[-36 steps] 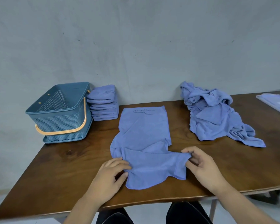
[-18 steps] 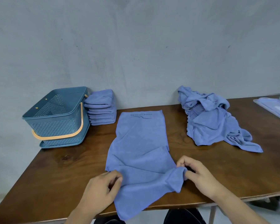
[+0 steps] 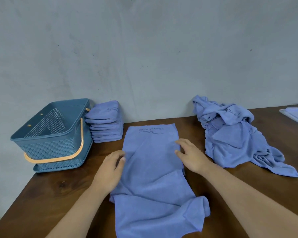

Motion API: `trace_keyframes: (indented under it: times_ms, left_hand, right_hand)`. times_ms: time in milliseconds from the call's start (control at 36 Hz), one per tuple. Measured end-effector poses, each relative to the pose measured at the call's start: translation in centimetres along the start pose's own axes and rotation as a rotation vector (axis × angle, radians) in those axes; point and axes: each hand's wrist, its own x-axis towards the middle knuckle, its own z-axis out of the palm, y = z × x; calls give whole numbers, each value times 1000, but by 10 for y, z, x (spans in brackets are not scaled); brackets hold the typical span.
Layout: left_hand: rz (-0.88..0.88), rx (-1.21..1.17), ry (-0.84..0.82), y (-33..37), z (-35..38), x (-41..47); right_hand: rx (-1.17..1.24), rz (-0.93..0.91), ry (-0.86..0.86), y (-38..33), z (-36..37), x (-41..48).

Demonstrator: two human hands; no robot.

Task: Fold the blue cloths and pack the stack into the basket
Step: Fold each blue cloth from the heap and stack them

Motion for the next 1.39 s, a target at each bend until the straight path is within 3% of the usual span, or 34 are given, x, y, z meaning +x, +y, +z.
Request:
trace_keyframes:
  times_ms: [194,333,500,833,917,1000,1083,1250,1389]
  left_hand:
    - [-85,143,-236,8,28,108]
    - [-63,297,-226,-10,68,163]
    - [-118,453,-269,-35,94,220]
    - [-176,497,-296,-38,110,258]
    - [-173,373,-211,-36,106,257]
    - [-187,-3,-22,-32,96,244]
    - [-180,-214,-12,-20,80,224]
    - [-73,-284,-59,2,30,147]
    - [35,-241,-158,-2,16,50]
  right_hand:
    - [-225,75,-66,-15,18,87]
    - [-321,170,-125,8,37,125]
    - [-438,144,-148,45,21,171]
    - [-452,97,-130,70,8,210]
    - [-333,63,9,70,6,210]
    - [-94,17,194,73,2,202]
    - [65,-34,247,74,1,183]
    - [252,-85,274,57,10,103]
    - [533,-57,139,37,2,12]
